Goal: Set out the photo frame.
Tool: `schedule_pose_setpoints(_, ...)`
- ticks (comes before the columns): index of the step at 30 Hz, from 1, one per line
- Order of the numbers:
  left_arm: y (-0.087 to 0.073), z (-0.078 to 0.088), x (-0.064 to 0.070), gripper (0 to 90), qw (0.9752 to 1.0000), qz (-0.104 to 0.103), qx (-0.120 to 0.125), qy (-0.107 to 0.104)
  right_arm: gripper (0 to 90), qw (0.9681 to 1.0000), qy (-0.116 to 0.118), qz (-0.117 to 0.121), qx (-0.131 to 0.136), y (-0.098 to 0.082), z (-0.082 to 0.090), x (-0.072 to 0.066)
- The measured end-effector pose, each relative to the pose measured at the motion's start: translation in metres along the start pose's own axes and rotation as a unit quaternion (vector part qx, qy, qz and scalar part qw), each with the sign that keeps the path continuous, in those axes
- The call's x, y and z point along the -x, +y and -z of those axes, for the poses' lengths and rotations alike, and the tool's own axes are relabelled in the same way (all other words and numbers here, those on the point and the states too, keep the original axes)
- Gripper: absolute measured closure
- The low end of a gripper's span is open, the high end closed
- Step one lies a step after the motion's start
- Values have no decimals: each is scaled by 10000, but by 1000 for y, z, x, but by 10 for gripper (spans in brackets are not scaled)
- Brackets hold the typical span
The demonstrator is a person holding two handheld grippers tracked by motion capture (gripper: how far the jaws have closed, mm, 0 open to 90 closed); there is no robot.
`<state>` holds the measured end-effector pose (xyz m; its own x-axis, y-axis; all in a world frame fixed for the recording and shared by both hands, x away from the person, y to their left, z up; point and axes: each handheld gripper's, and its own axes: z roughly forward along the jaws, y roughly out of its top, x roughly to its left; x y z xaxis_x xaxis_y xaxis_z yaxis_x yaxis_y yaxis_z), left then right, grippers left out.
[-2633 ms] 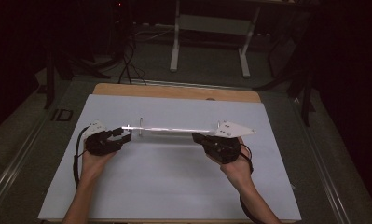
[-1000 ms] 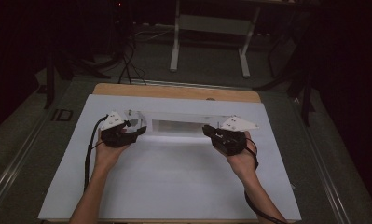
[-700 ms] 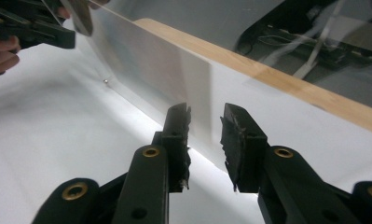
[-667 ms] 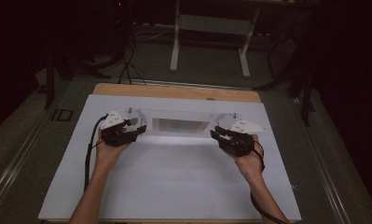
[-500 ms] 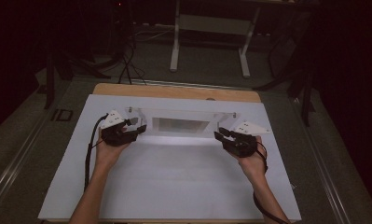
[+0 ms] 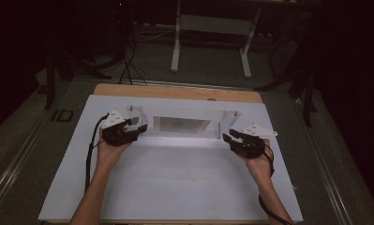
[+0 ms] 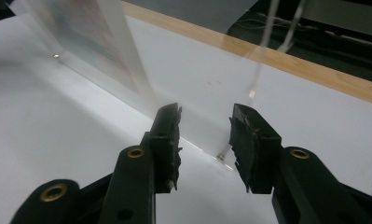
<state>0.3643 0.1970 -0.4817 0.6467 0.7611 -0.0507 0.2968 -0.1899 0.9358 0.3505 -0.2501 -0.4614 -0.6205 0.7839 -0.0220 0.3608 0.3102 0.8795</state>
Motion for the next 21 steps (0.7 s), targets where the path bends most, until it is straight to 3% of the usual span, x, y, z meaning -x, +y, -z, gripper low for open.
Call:
schedule_pose_setpoints(8, 2, -2, 0, 474, 10000, 13, -12, 75, 471, 9997, -165, -142, -58, 0, -6, 9)
schedule_pose_setpoints(10, 2, -3, 0, 473, 10000, 17, -10, 87, 438, 9998, -106, -184, 20, 1, -9, 11)
schedule_pose_setpoints(18, 2, -3, 0, 472, 9999, 47, 5, 106, 408, 9996, 126, -156, 215, 7, -26, 13)
schedule_pose_setpoints(21, 2, -4, 0, 470, 9999, 58, 9, 122, 419, 9995, 105, -190, 249, 8, -32, 12)
